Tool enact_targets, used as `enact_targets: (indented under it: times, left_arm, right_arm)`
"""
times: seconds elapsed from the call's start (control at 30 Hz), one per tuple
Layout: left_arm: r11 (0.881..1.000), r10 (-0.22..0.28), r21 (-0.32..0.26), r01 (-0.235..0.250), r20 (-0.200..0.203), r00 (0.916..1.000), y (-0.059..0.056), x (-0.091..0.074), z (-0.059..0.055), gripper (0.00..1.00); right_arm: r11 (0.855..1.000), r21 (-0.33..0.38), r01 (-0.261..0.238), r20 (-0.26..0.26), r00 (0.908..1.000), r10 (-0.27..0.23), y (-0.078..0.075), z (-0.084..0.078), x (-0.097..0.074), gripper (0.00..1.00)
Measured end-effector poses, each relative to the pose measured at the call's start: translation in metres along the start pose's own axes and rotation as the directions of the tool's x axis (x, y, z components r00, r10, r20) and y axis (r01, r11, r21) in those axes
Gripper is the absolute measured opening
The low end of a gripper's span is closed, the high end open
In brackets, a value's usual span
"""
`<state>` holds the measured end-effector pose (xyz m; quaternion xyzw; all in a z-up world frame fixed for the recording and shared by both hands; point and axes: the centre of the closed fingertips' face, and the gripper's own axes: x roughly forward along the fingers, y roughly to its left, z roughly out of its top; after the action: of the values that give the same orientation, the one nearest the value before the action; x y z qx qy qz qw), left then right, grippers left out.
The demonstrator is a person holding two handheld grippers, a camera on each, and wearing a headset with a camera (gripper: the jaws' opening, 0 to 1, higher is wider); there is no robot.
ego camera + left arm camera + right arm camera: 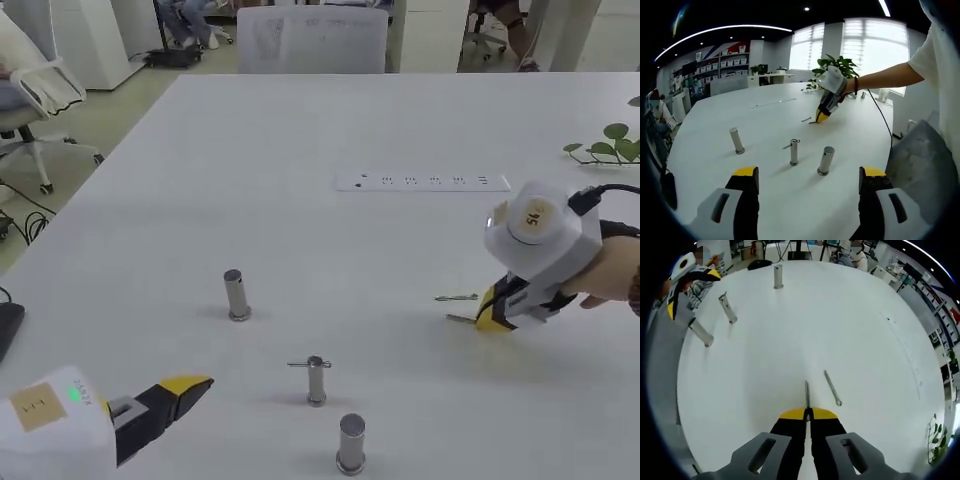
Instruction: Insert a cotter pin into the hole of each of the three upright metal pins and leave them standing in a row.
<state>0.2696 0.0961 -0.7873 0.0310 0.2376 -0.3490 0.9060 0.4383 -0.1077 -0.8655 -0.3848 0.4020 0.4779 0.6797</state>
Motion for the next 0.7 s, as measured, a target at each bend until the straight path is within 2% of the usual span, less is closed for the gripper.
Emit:
enact_targets:
  times: [0.4, 0.57, 0.7]
  left_arm:
    - [1.0, 0.006, -0.028, -0.005, 0.036, 0.9993, 0.001, -0.002, 0.011, 0.79]
    - [0.999, 0.0, -0.048, 0.003, 0.05, 0.9988, 0.001, -0.003, 0.016, 0.77]
    - [0.996, -0.009, -0.086, 0.015, 0.069, 0.9976, -0.002, -0.002, 0.02, 0.75]
  right_arm:
    - [0.997, -0.071, 0.03, 0.044, 0.9987, -0.027, 0.009, 0.012, -0.013, 0.03]
    - [0.992, -0.112, 0.061, 0.08, 0.9954, -0.052, 0.014, 0.024, -0.025, 0.03]
    - [0.987, -0.135, 0.087, 0.128, 0.9893, -0.07, 0.02, 0.037, -0.037, 0.03]
